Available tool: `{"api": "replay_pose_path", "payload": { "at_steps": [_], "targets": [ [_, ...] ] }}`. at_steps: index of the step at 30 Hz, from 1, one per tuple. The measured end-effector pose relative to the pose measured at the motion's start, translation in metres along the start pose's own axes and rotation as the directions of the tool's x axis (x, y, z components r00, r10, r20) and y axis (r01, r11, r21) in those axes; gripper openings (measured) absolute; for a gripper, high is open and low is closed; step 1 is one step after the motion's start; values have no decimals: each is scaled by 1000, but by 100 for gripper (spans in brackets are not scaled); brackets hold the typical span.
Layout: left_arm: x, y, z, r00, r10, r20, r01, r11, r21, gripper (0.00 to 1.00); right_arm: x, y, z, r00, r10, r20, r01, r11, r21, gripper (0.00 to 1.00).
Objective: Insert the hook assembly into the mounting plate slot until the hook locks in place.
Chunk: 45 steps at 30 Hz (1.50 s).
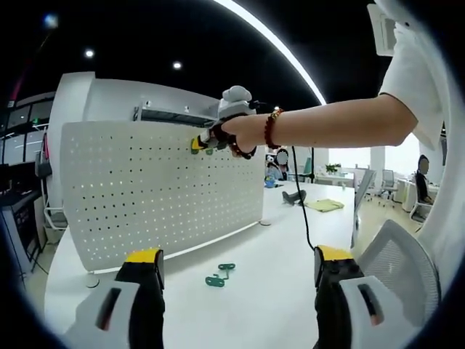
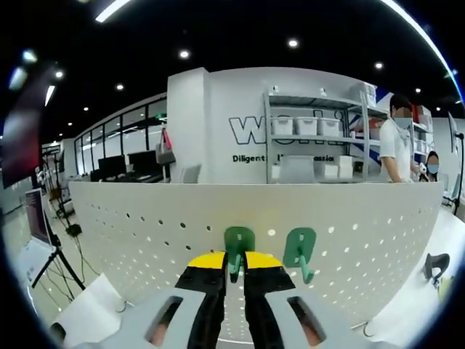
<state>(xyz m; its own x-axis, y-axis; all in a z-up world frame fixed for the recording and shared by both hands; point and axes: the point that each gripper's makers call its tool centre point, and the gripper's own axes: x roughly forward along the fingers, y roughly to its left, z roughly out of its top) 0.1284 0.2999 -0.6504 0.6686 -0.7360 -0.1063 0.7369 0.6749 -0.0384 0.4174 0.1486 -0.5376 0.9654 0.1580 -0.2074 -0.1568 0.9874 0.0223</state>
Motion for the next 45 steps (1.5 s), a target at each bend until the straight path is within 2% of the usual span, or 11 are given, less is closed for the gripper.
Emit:
{"api": "replay_pose_path", "payload": {
  "at_steps": [10,21,30,45],
  "targets": [
    [3,-5,2,1000,-10,-3,10,1000,9,87,-6,-4,0,1000,22,7,-22,1000,-10,10],
    [5,-8,1,1000,-2,-26,2,1000,12,85,-27,-1,1,997,73,41,-71,997,-36,13],
    [1,-6,-1,997,51,-58,-50,999,4,83,-47,-4,-8,992,111,56,-110,994,-27,12],
    [7,-10,-3,991,91,-97,-93,995,-22,78,-82,-6,-31,982,178,68,-180,983,26,12]
  ]
}}
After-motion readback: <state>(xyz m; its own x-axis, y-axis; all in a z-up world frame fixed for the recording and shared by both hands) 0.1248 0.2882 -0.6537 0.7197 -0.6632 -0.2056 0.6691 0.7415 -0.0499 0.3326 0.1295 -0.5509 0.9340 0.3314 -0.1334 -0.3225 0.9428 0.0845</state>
